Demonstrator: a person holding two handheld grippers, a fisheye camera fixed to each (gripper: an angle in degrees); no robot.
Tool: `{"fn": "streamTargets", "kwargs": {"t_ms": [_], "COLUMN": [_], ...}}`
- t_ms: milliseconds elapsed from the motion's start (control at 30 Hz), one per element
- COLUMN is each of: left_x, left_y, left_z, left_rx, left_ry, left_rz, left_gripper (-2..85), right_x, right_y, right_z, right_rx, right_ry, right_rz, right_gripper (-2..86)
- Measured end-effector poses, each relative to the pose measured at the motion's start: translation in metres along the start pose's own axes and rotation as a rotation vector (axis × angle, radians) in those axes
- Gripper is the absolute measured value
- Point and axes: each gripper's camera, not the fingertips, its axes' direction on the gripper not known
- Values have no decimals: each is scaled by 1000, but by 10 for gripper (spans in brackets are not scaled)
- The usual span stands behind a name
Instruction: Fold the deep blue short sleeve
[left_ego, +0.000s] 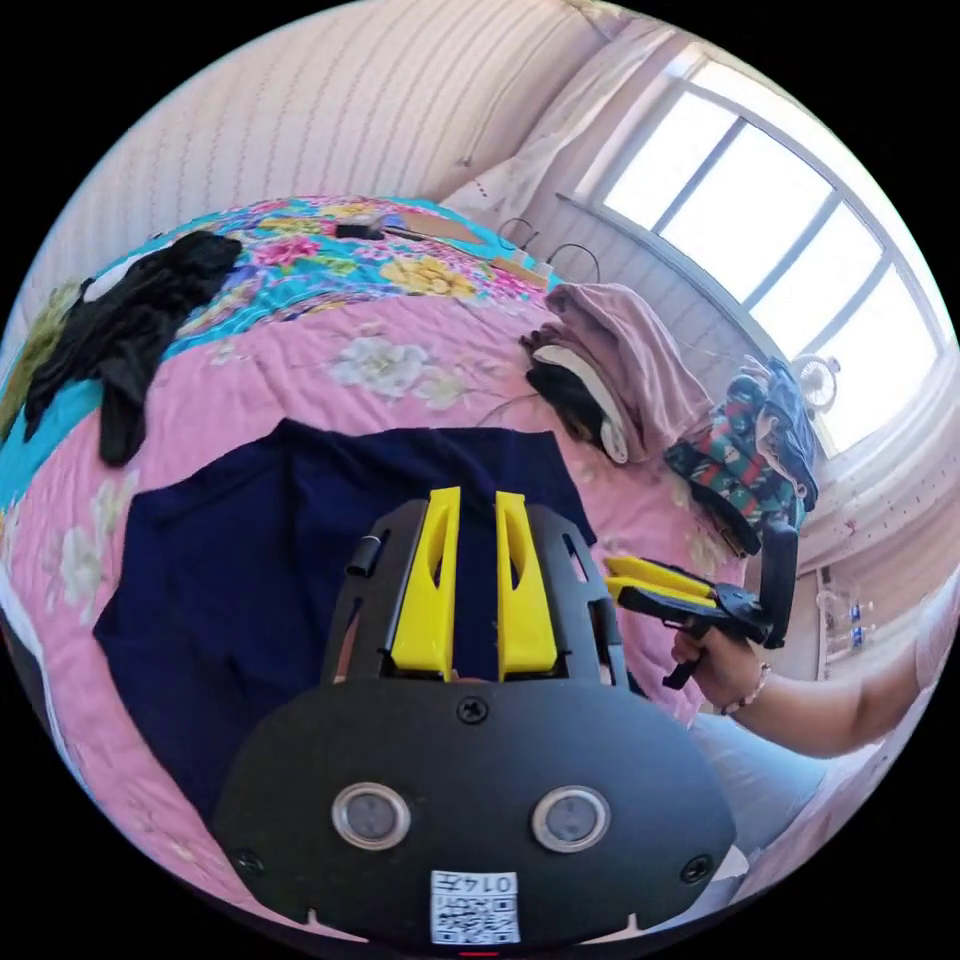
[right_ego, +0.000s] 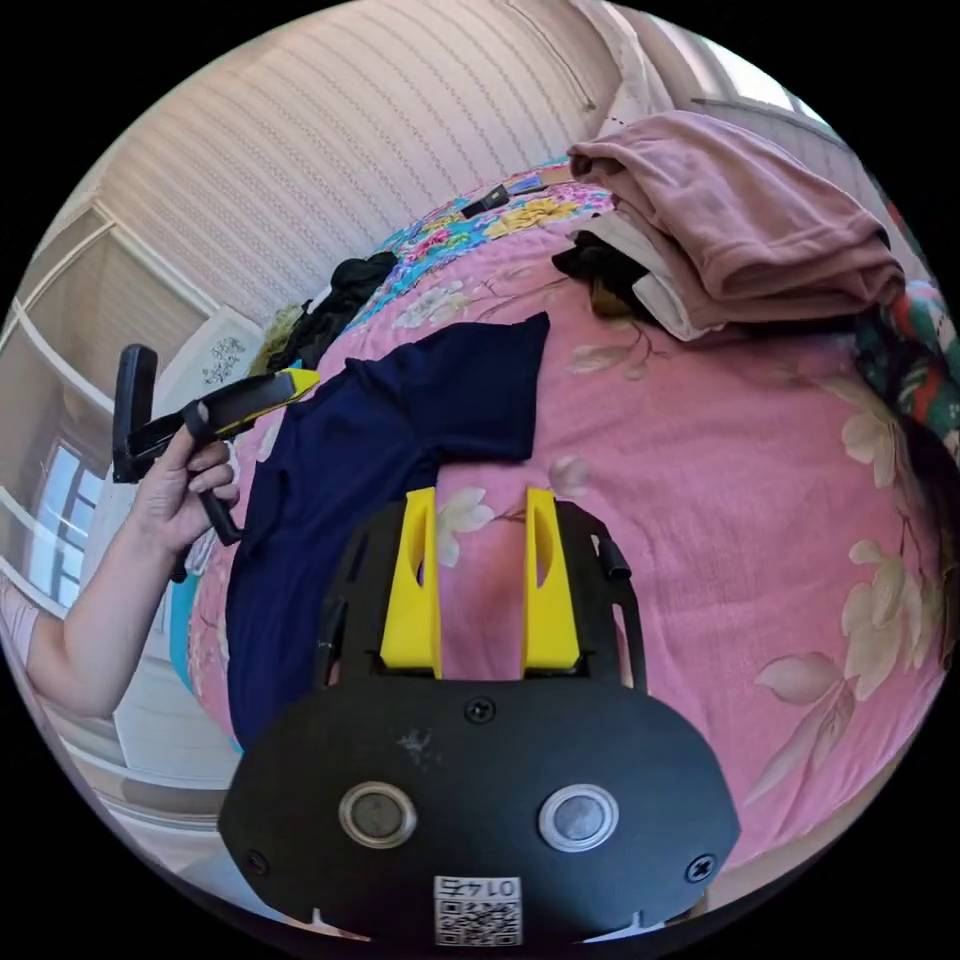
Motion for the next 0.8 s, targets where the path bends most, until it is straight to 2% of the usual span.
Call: {"fn": "streamTargets", "kwargs": {"t_ms": [133, 267, 400, 567, 667, 800], "left_x": [28, 42, 38, 10, -4, -34], "left_y": [-55, -80, -102, -107, -98, -58], "left_z": [80, 111, 152, 136, 87, 13], "left_rx": [-128, -112, -228, -163, -44, 100], "left_ry": [43, -77, -118, -7, -18, -32], "left_rz": [42, 85, 119, -5, -1, -53], "left_gripper": [76, 78, 63, 1, -6, -7], "right_x": [23, 38, 59, 80, 73, 38], "right_y": [-4, -5, -3, 2, 0, -4], "right_z": [-13, -23, -39, -59, -77, -104], "right_rx": [34, 49, 42, 37, 49, 65], "right_ry": [-34, -70, -79, -187, -195, -216], "right_rz": [104, 152, 216, 263, 159, -108], "right_gripper": [107, 90, 35, 9, 6, 6]}}
